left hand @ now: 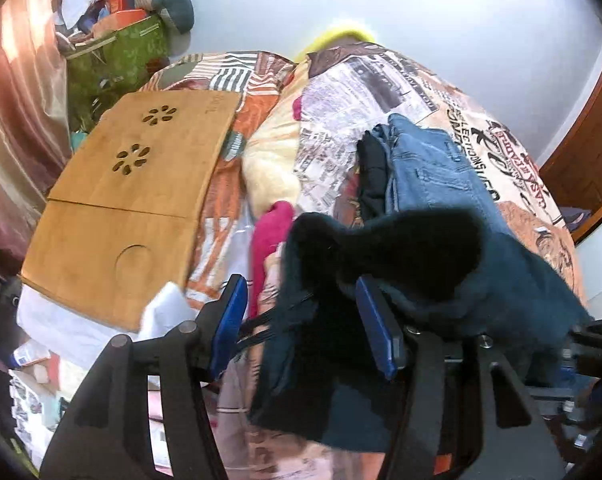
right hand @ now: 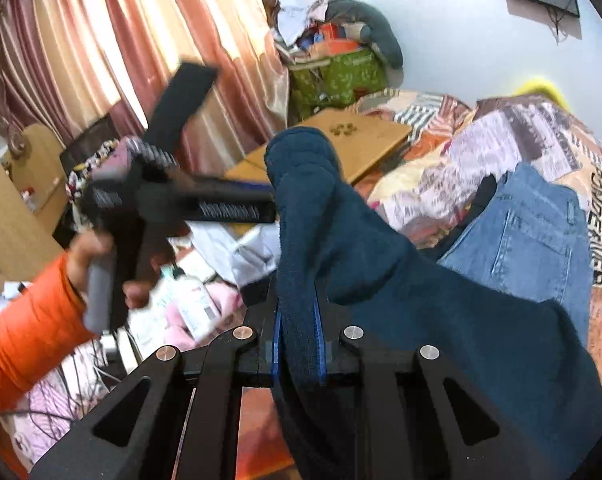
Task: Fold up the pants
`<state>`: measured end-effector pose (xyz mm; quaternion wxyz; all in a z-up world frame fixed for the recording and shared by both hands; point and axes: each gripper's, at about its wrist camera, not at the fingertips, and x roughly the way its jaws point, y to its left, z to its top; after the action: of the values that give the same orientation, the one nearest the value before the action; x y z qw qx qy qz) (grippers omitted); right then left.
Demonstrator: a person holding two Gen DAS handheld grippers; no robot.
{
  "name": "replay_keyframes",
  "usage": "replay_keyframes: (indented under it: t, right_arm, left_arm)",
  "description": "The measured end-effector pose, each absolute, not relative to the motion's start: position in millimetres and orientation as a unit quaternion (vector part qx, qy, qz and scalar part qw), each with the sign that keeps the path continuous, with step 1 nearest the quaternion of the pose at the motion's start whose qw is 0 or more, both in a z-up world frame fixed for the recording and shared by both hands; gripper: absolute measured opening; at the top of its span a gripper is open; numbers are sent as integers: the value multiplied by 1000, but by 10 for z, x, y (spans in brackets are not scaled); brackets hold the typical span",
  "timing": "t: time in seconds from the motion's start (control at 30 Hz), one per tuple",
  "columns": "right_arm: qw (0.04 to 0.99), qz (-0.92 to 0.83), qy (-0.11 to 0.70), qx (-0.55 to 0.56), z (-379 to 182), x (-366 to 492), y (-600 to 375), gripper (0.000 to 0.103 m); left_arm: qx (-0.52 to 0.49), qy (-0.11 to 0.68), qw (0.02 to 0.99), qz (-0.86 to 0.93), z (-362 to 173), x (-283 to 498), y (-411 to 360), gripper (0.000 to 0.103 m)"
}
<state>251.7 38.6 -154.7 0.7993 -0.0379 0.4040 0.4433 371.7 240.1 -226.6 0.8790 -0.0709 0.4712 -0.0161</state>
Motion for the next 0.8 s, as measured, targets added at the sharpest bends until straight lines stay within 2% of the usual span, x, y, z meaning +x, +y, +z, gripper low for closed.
replay_keyframes:
  t: [0.23, 0.37, 0.4, 0.5, 0.57, 0.63, 0.7, 0.8]
  right_arm:
    - [750, 444, 485, -66, -2176, 2543, 718, 11]
    - [727, 446, 512, -106, -2354, 2455, 937, 12]
    - [723, 445, 516, -114, -2369, 2446, 966, 15]
    - [726, 435, 522, -108, -2328, 2442, 924, 16]
    - [726, 429, 528, -101, -2267, 2418, 847, 21]
    - [733, 425, 523, -95, -2144, 2365, 701, 31]
    - [746, 420, 509, -86, -1995, 2305, 465, 34]
    - [774, 390, 493, -75, -1809, 2254, 17, 34]
  left_arm:
    - [-71, 506, 859, 1, -2459, 3355, 2704, 56]
    - [-61, 509, 858, -10, -2497, 3122, 2678, 56]
    - [-62, 508, 859, -14, -2500, 3102, 2664, 56]
    - [-59, 506, 860, -31, -2533, 3058, 2538, 57]
    - [-41, 516, 855, -31, -2636, 3068, 2440, 57]
    - [-32, 525, 850, -25, -2755, 3099, 2402, 57]
    - [-30, 534, 845, -17, -2891, 3123, 2419, 57]
    - [-24, 540, 841, -7, -3016, 3121, 2451, 67]
